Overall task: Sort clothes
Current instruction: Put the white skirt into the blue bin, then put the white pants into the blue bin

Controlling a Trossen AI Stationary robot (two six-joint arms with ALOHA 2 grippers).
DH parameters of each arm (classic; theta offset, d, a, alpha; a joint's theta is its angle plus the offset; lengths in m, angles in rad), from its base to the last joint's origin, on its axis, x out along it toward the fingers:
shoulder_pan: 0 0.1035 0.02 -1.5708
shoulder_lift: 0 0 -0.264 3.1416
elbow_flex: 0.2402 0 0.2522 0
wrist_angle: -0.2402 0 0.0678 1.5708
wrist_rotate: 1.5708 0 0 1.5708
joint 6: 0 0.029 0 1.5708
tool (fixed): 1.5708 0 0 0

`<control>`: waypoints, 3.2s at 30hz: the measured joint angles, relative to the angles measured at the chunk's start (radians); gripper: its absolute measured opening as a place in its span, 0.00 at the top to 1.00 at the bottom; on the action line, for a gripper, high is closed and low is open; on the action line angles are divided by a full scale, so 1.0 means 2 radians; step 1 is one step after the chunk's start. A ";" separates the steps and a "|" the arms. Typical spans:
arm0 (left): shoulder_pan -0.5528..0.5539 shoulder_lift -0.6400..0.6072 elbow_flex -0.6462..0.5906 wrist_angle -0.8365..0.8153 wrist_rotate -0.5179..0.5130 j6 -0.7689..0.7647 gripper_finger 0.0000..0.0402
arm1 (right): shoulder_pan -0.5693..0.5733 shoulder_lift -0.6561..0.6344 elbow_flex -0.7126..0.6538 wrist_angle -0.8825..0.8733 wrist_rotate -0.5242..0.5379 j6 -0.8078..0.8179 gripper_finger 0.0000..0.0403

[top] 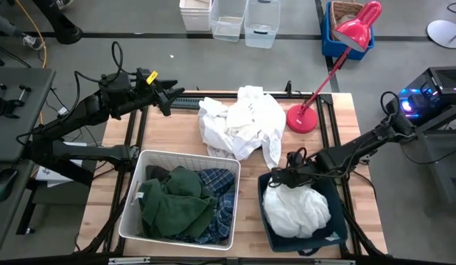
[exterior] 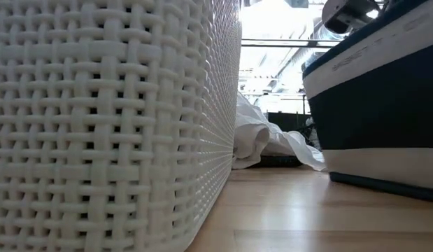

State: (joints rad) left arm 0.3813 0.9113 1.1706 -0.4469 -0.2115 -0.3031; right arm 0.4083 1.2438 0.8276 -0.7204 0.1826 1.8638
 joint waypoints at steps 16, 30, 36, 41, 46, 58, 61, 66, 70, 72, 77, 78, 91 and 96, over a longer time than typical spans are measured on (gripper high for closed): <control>0.000 0.000 0.000 0.000 0.000 0.001 0.43 | 0.003 -0.010 0.030 -0.006 -0.034 -0.052 0.86; 0.000 0.000 0.000 0.000 0.000 -0.004 0.43 | -0.061 -0.009 0.268 -0.169 0.045 -0.306 0.48; 0.000 0.000 0.000 -0.001 0.000 -0.022 0.43 | -0.233 0.043 0.271 -0.123 0.060 -0.420 0.46; 0.000 0.000 0.000 -0.001 0.000 -0.052 0.43 | -0.350 0.127 0.259 -0.043 -0.057 -0.474 0.45; 0.000 0.000 0.000 -0.001 0.022 -0.061 0.43 | -0.390 0.201 0.258 -0.003 -0.138 -0.481 0.45; 0.000 0.000 0.000 -0.001 0.039 -0.061 0.43 | -0.414 0.242 0.262 0.072 -0.129 -0.452 0.45; 0.000 0.000 0.000 -0.001 0.039 -0.057 0.43 | -0.417 0.242 0.262 0.062 -0.105 -0.450 0.45; 0.000 0.000 0.000 -0.001 0.039 -0.053 0.43 | -0.427 0.242 0.263 0.094 -0.105 -0.437 0.45; 0.000 0.000 0.000 -0.001 0.039 -0.053 0.43 | -0.434 0.242 0.263 0.093 -0.090 -0.461 0.45; 0.000 0.000 0.000 0.000 0.039 -0.053 0.43 | -0.438 0.244 0.263 0.093 -0.091 -0.475 0.45; 0.000 0.000 0.000 0.000 0.039 -0.057 0.43 | -0.441 0.266 0.263 0.099 -0.104 -0.507 0.45; 0.000 0.000 0.000 0.000 0.039 -0.058 0.43 | -0.441 0.273 0.263 0.099 -0.105 -0.510 0.45; 0.000 0.000 0.000 0.000 0.039 -0.071 0.43 | -0.441 0.327 0.263 0.120 -0.111 -0.526 0.62; 0.000 0.000 0.000 0.000 0.038 -0.071 0.43 | -0.436 0.303 0.265 0.122 -0.112 -0.555 0.95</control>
State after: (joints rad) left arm 0.3813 0.9112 1.1706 -0.4469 -0.1349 -0.4442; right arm -0.4641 1.8502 1.3568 -0.4774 -0.0408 0.7534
